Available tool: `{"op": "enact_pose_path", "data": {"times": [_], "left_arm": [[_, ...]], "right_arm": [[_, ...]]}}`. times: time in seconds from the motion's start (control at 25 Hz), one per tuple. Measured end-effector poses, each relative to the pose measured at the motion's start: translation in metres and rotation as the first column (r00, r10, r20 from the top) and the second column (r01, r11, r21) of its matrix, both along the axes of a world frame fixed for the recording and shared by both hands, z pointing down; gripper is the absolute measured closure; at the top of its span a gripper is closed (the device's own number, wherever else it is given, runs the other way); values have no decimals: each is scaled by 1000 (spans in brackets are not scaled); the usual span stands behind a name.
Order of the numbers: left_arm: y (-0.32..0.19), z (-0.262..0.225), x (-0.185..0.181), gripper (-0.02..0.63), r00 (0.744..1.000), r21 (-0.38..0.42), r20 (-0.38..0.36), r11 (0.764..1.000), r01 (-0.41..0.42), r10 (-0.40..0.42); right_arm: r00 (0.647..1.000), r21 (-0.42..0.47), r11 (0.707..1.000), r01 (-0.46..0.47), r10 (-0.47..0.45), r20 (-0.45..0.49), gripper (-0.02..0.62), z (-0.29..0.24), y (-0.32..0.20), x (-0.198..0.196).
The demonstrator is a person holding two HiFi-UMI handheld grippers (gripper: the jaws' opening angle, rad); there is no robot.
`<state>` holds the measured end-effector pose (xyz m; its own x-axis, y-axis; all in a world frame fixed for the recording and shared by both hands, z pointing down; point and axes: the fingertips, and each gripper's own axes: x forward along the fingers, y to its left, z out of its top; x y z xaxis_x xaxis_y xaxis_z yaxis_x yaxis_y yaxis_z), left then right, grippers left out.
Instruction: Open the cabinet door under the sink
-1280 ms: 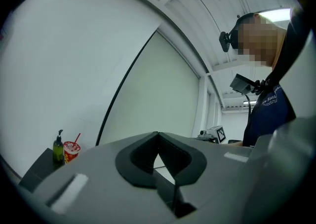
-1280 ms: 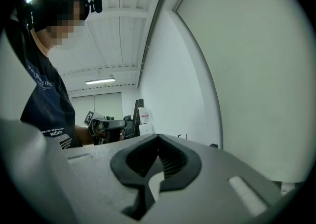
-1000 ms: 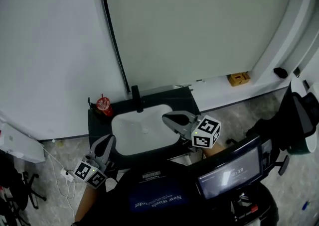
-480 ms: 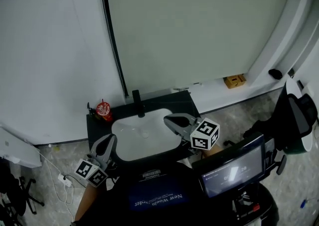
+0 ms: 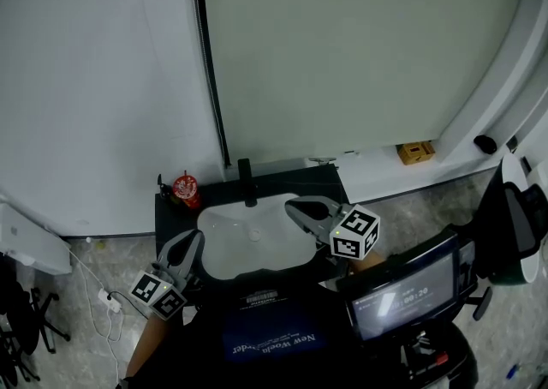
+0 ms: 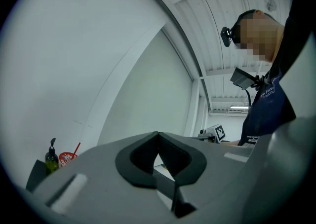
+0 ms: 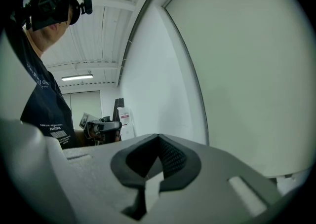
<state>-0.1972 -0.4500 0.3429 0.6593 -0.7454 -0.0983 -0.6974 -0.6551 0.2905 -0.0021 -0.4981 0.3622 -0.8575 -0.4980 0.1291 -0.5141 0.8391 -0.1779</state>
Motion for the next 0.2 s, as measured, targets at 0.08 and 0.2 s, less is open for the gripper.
{"op": "enact_pose_path", "data": {"times": [0.08,0.2], "left_arm": [[-7,1,1,606,1000,-1,5,1000,1,-1],[-18,0,3,606,1000,-3,7,1000,2,-2]], "right_arm": [[1000,-4,1000,2,-2,1,595,1,-7,1],[1000,-10,1000,6,-6,-2,595,2,-19,3]]}}
